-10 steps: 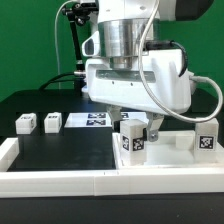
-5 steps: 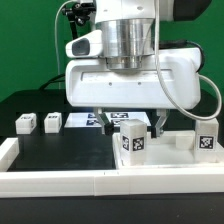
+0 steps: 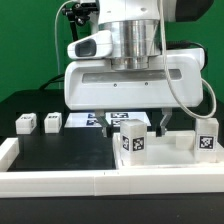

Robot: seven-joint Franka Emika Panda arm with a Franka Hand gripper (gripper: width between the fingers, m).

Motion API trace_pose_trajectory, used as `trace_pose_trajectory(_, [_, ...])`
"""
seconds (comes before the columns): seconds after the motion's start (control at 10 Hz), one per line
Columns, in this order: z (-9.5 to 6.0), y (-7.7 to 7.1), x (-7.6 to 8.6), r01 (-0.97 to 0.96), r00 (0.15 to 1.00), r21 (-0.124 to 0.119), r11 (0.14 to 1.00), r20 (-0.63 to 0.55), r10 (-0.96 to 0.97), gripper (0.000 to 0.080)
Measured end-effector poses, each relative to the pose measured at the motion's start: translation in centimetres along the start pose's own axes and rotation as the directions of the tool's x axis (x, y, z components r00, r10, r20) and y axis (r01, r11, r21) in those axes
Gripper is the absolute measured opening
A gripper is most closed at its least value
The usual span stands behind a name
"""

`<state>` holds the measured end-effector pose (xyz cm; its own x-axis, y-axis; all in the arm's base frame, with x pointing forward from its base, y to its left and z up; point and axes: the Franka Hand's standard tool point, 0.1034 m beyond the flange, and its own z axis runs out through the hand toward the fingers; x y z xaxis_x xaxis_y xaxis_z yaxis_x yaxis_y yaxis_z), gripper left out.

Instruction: Assemble square table

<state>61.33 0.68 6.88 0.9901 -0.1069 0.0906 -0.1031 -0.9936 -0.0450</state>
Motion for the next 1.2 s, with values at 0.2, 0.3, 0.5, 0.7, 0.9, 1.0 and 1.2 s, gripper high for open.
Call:
trace_pose_trajectory(0.2, [0.08,-0.11,-0.06,0.16,0.987,-0.006,0.987,0.003,-0.16,0.0649])
trace_pose_trajectory(0.3, [0.06,0.01,-0.04,0.293,0.956,-0.011,0.956,0.009,-0.293,0.0649])
trace_pose_trajectory(0.5, [-0.01,0.21,0.08,0.388,0.922,-0.014,0.922,0.01,-0.388,0.0649])
trace_pose_trajectory(0.7, [-0.04,0.19,0.12,0.438,0.899,-0.018,0.899,0.011,-0.438,0.0649])
trace_pose_trajectory(0.9, [-0.02,0.25,0.1,0.437,0.9,-0.018,0.899,0.012,-0.437,0.0518])
trace_pose_trajectory(1.0, [-0.02,0.26,0.1,0.437,0.9,-0.018,0.899,0.012,-0.437,0.0379])
trace_pose_trajectory(1.2, [-0.01,0.26,0.1,0.427,0.904,-0.018,0.904,0.012,-0.427,0.0288])
